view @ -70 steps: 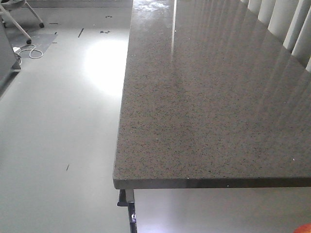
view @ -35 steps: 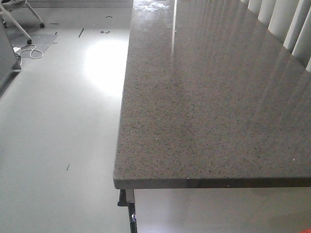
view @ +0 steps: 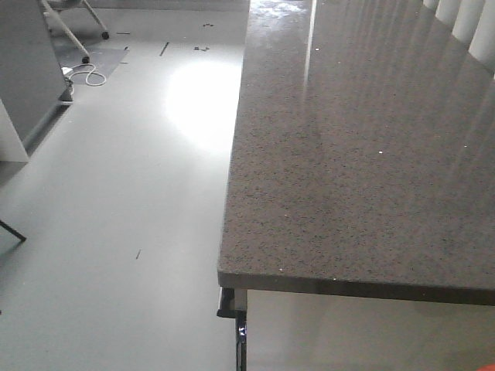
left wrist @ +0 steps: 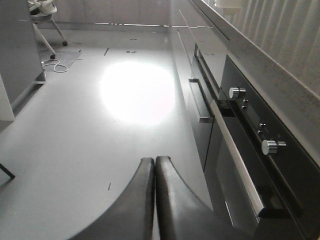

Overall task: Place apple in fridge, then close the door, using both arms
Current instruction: 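Hold the apple in the right gripper while the base turns away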

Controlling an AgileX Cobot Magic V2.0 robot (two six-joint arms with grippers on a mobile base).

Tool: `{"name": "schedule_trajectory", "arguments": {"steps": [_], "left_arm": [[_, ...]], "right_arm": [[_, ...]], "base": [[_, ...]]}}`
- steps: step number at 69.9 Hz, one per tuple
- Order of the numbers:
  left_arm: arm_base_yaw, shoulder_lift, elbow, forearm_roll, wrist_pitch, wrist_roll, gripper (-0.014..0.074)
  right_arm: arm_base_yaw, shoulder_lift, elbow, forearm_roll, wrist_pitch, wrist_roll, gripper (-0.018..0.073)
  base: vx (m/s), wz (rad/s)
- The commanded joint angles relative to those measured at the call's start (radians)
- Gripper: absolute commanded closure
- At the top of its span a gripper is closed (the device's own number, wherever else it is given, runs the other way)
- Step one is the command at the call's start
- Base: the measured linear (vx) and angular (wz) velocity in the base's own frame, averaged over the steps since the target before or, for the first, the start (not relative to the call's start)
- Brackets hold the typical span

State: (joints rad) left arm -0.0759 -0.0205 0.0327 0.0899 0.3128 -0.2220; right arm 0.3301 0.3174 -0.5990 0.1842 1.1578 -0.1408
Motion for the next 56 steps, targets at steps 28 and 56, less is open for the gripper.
{"name": "schedule_trajectory", "arguments": {"steps": [28,56], "left_arm": [[-0.004,-0.005,-0.031,0.000,-0.062,-0.008,0.0603],[-0.004,-0.005,-0.031,0.000,-0.062,-0.008,0.0603]], "right_arm": [[-0.002,0.010,-0.027,0.009,-0.061,-0.003,0.0179],[-0.002,0.010,-0.027,0.009,-0.061,-0.003,0.0179]], "base": [[-0.09,0.37],[-0.05,0.36]]}}
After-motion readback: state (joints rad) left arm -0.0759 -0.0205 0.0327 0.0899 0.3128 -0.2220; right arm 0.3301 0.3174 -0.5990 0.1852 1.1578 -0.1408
